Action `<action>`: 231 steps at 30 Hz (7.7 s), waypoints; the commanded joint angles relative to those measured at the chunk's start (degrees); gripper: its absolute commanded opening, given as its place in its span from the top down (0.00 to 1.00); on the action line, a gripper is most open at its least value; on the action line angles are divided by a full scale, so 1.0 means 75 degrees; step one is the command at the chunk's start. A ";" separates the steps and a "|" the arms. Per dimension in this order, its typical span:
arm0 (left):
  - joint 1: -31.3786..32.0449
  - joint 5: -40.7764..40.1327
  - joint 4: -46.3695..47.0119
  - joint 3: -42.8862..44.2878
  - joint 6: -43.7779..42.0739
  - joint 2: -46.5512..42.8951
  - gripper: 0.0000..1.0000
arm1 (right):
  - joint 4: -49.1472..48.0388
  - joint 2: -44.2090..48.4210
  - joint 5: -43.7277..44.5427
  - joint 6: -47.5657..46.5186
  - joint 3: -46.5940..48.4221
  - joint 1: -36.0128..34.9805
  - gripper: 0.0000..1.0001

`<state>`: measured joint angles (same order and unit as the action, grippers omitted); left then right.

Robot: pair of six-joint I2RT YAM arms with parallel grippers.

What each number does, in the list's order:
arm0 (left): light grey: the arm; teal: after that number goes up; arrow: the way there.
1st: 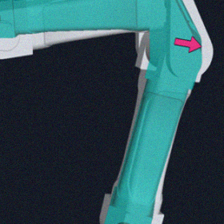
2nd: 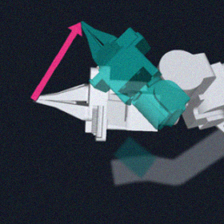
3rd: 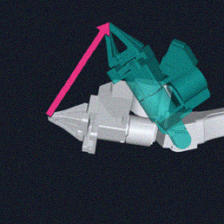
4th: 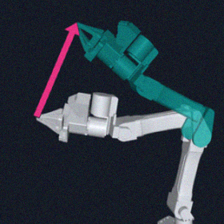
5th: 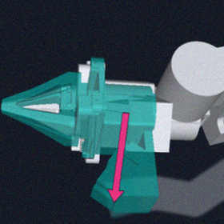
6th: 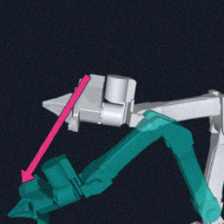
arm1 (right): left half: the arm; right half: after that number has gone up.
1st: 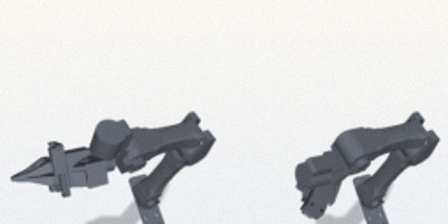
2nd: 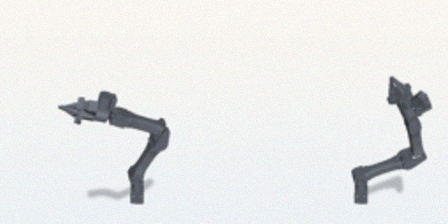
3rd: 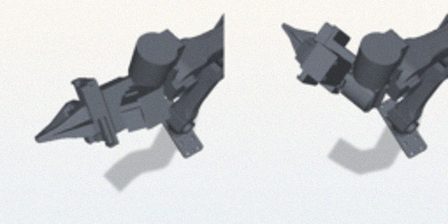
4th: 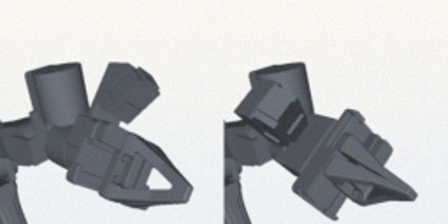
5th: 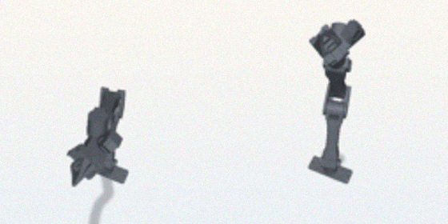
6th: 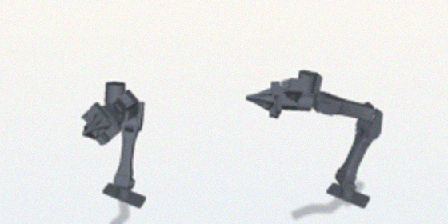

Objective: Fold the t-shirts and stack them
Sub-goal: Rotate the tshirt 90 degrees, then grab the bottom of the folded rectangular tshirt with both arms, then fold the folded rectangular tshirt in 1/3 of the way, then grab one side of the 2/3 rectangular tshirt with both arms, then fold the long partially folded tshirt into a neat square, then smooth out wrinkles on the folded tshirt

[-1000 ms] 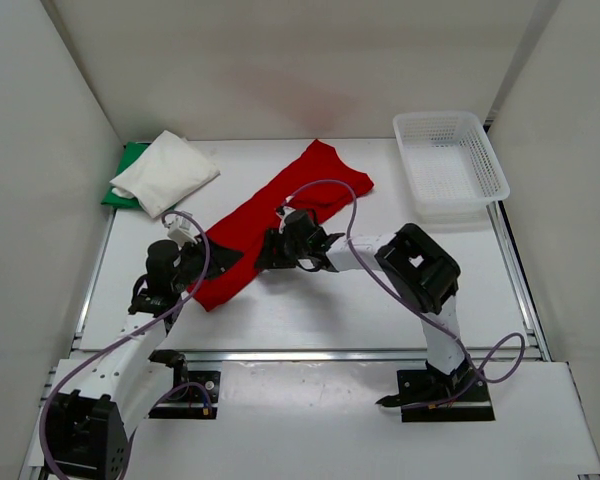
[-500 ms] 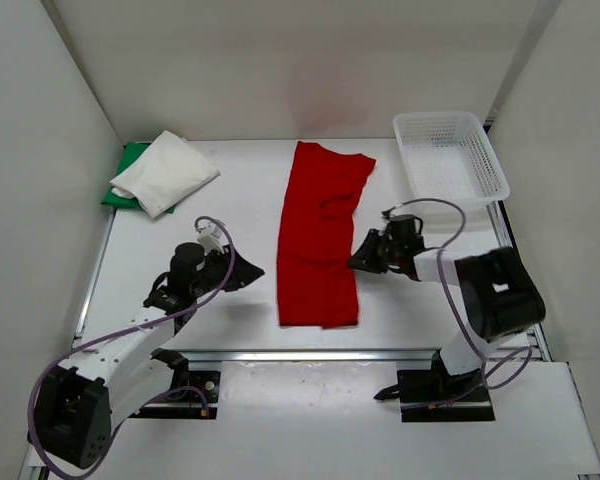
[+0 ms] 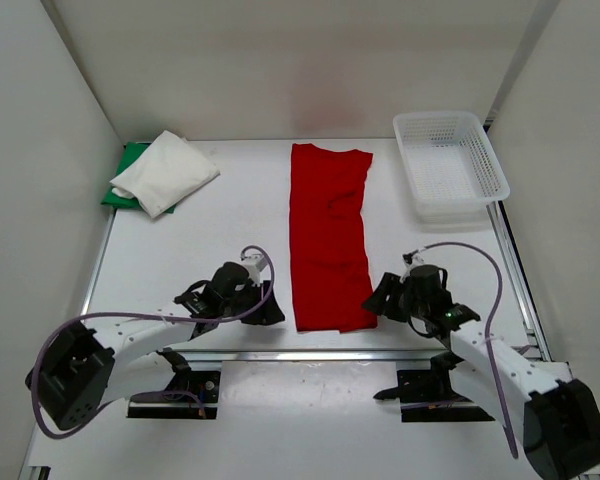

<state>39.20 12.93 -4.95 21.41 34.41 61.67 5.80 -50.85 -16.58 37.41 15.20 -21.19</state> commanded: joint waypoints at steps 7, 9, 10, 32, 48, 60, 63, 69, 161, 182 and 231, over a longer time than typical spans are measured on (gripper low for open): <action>0.0820 -0.0107 0.1456 0.0099 0.0755 0.1068 0.35 | 0.1547 0.1976 0.0219 0.0555 -0.0995 0.0517 0.57; 0.0971 -0.0141 0.1667 0.0285 0.0860 0.1489 0.34 | 0.1418 0.1836 0.0009 0.0648 -0.1089 0.0354 0.58; 0.1123 -0.0095 0.1761 0.0344 0.0919 0.1794 0.34 | 0.1383 0.1788 -0.0016 0.0672 -0.1066 0.0295 0.60; 0.1407 0.0561 -0.0462 -0.1072 0.1528 -0.0635 1.00 | 0.2987 0.3403 0.1752 0.3460 -0.0645 -0.4437 1.00; -0.1616 0.0866 0.0026 0.3950 0.0346 0.2389 0.99 | 0.0809 -0.2765 -0.1246 -0.1284 0.4285 0.1020 1.00; -0.2390 0.0761 -0.0253 0.6916 0.0216 0.6329 0.97 | 0.0562 -0.6635 -0.1013 -0.1601 0.6913 0.1595 1.00; -0.2531 0.1063 0.0037 0.7247 0.0426 0.6835 0.94 | 0.0702 -0.7199 -0.0931 -0.1625 0.7242 0.1607 1.00; -0.2742 0.1428 0.0894 0.6955 0.0919 0.6614 0.72 | 0.0468 -0.7307 -0.1071 -0.1413 0.7535 0.1759 0.77; -0.0378 -0.0618 -0.0028 -0.0427 0.0520 -0.0152 1.00 | -0.1022 -0.1204 0.0191 0.0798 -0.0279 -0.2047 1.00; -0.2039 -0.0115 -0.0160 0.5977 0.0392 0.4147 1.00 | 0.0364 -0.3928 -0.0695 -0.1425 0.5376 0.0914 1.00; -0.1559 0.0139 0.3213 0.2722 0.1527 0.3285 0.73 | -0.1710 -0.4678 -0.1456 -0.0933 0.3725 0.0529 1.00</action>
<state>25.93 15.51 18.04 36.75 45.95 87.29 -4.82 -85.34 -27.51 31.44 37.54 -15.86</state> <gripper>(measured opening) 0.261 0.004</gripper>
